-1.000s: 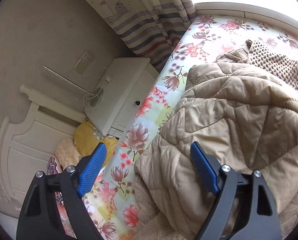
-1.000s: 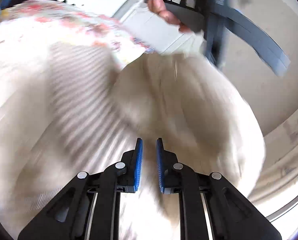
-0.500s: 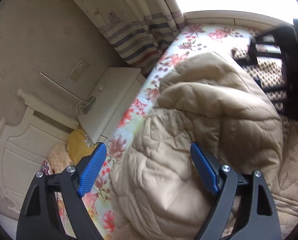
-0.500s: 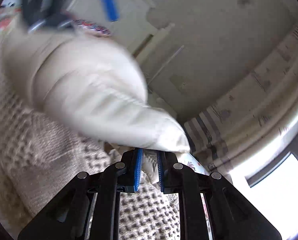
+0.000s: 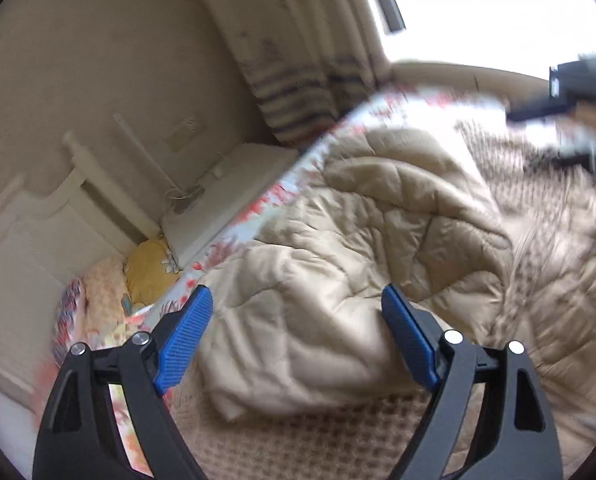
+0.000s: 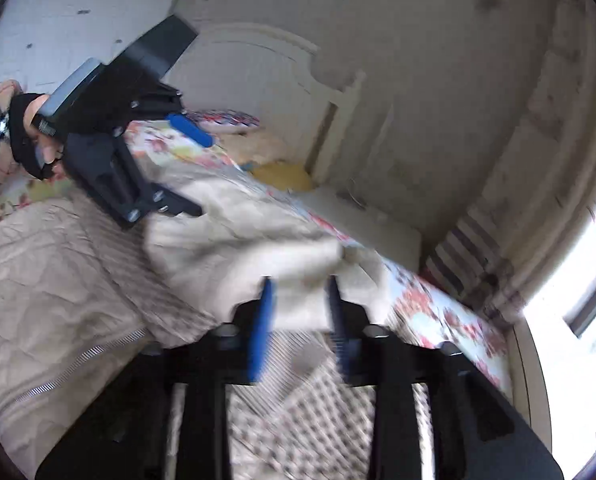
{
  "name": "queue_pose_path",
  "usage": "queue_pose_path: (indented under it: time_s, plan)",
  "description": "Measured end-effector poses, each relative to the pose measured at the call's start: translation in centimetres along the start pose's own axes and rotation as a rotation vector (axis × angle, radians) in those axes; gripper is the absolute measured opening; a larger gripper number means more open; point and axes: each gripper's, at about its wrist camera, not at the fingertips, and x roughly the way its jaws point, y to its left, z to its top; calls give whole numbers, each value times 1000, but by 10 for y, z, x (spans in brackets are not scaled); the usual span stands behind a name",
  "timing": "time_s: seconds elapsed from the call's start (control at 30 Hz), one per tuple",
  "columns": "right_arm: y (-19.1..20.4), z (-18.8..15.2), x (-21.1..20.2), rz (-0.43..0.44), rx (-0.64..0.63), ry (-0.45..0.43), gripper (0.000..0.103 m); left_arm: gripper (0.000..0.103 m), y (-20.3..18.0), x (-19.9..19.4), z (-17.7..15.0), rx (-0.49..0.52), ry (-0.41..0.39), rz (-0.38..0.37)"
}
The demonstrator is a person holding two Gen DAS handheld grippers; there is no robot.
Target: Fold large clothes
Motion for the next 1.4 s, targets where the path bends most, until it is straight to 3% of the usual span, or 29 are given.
queue_pose_path:
  time_s: [0.03,0.07,0.17,0.27,0.3,0.33,0.4,0.43,0.7,0.83,0.97,1.07,1.2,1.27,1.4]
  plan:
    - [17,5,2,8,-45,-3,85,96,12,-13,-6,-61,-26,-5]
    - [37,10,5,22,-106,-9,88,99,21,-21,-12,-102,-39,-2]
    - [90,12,24,7,-323,12,80,99,46,-31,-39,-178,14,48]
    - [113,16,52,-7,-433,64,66,99,47,-23,-69,-138,122,75]
    - [117,16,60,-25,-448,82,50,99,44,-20,-78,-133,146,62]
    - [118,15,70,-39,-445,104,32,99,41,-19,-85,-128,160,47]
    - [112,18,74,-15,-391,106,16,99,35,-16,-94,-117,166,40]
    - [104,18,73,0,-353,90,14,99,33,-13,-96,-117,161,37]
    - [89,31,56,-16,-294,37,14,99,30,41,-68,-152,112,-33]
    - [87,29,46,12,-287,37,10,98,48,70,-58,-152,126,132]
    - [94,15,44,47,-310,48,8,99,85,62,-60,-203,112,278]
    - [111,4,46,58,-355,71,8,99,105,48,-77,-207,140,324]
    - [117,-10,51,80,-335,112,9,99,125,15,-102,-299,150,395]
    - [114,-10,50,84,-291,119,14,99,125,-7,-101,-338,97,379]
    - [110,-11,53,102,-235,118,15,101,93,-36,-61,-354,-33,233]
